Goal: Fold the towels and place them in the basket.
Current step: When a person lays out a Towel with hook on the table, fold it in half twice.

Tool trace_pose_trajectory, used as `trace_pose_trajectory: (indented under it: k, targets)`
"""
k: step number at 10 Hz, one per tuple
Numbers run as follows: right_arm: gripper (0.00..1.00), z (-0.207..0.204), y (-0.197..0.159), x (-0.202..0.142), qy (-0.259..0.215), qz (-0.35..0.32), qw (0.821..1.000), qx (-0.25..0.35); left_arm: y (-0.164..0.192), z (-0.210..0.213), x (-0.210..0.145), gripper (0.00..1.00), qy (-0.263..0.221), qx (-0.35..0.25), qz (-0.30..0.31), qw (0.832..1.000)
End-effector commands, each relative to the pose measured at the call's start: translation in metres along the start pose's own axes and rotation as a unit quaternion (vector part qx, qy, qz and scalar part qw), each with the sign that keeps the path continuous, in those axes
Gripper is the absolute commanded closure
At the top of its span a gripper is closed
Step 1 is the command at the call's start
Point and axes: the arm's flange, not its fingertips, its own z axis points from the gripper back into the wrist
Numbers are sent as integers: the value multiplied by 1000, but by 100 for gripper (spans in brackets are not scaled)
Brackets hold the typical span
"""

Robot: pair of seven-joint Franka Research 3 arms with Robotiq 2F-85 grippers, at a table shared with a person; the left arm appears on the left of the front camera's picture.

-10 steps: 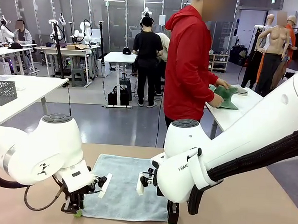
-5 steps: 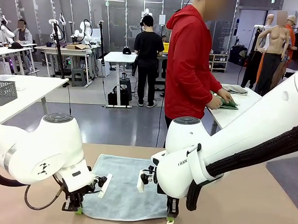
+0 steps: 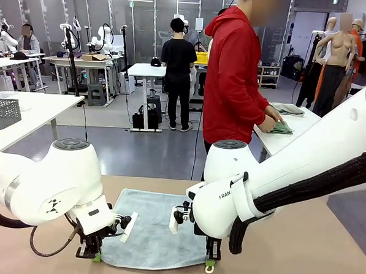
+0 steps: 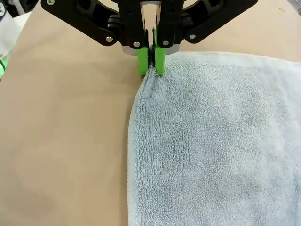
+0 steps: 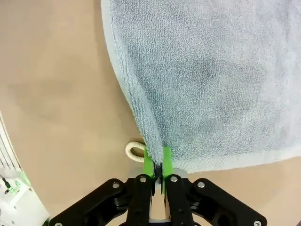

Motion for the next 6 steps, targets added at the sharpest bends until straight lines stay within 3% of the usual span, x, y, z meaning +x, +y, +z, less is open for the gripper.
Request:
trace_pose_trajectory:
  k: [1,3,6]
  targets:
    - [100,6,-4,-6,-7,8,1000,14,0,7,-3,100,5,-8,-5,1000]
    - [100,5,-3,-3,13,-19,1000,4,-2,10,-3,100,-3,-3,-1,1000]
    - [100,1,-2,-1,0,1,1000,2,0,0,0,96,0,0,0,1000]
